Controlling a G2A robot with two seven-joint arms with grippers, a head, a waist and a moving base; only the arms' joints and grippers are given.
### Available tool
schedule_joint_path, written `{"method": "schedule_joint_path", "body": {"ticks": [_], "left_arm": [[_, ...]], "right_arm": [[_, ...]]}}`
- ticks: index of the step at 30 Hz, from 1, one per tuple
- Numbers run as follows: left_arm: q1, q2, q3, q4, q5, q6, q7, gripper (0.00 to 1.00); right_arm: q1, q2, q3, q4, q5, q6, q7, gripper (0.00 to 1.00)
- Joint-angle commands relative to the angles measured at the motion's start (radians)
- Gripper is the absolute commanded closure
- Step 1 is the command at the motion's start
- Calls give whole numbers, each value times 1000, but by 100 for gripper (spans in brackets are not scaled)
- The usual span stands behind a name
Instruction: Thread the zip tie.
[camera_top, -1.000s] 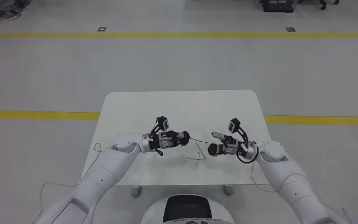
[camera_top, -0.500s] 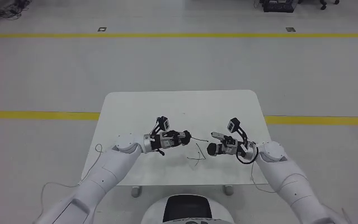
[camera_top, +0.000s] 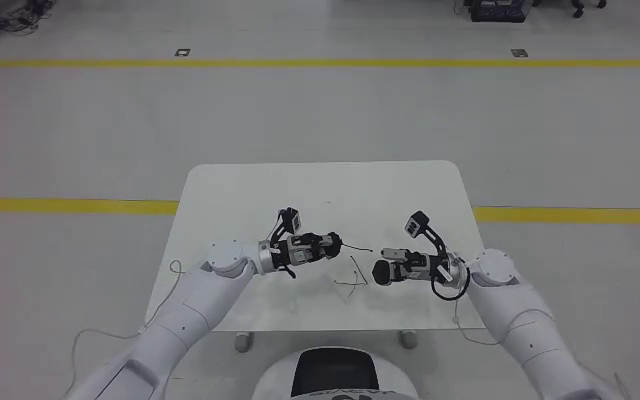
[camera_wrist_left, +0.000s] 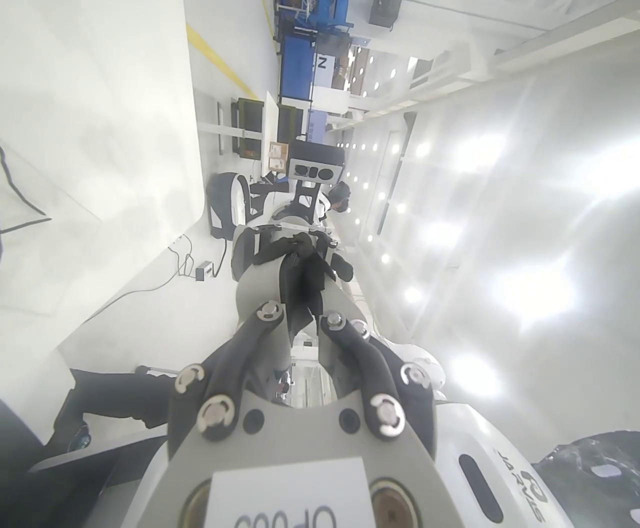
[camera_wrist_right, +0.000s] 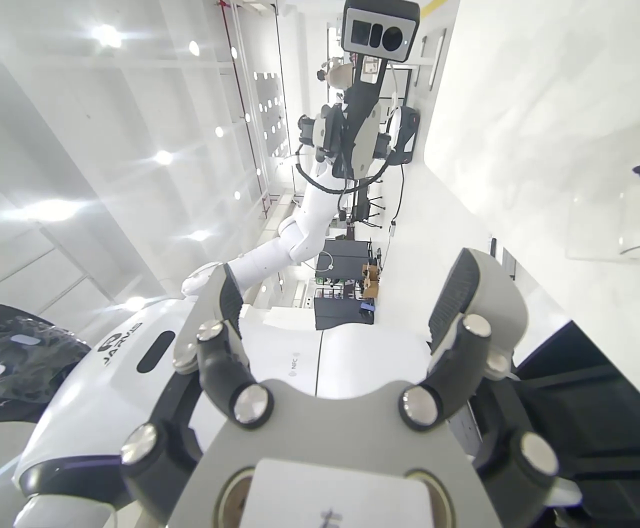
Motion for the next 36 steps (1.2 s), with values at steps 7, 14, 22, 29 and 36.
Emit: {"method": "schedule_joint_path", "body": {"ticks": [7,14,22,29,36], "left_arm": [[17,4,1,-29,14,12,21,100],[33,12,-4,-52,19,24,3,100],[36,12,-2,-59,25,24,19,100],[43,14,5,-77,32,42,33,100],[44,17,2,-77,18,48,26,100]], "right_arm": [[-5,2,11,-3,27,16,-27,0],[18,0,7,27,83,9,42,0],[18,0,7,27,83,9,42,0],[18,-3,-4,25,105,37,29,0],[38,-5,-24,55,124,38,42,52]]}}
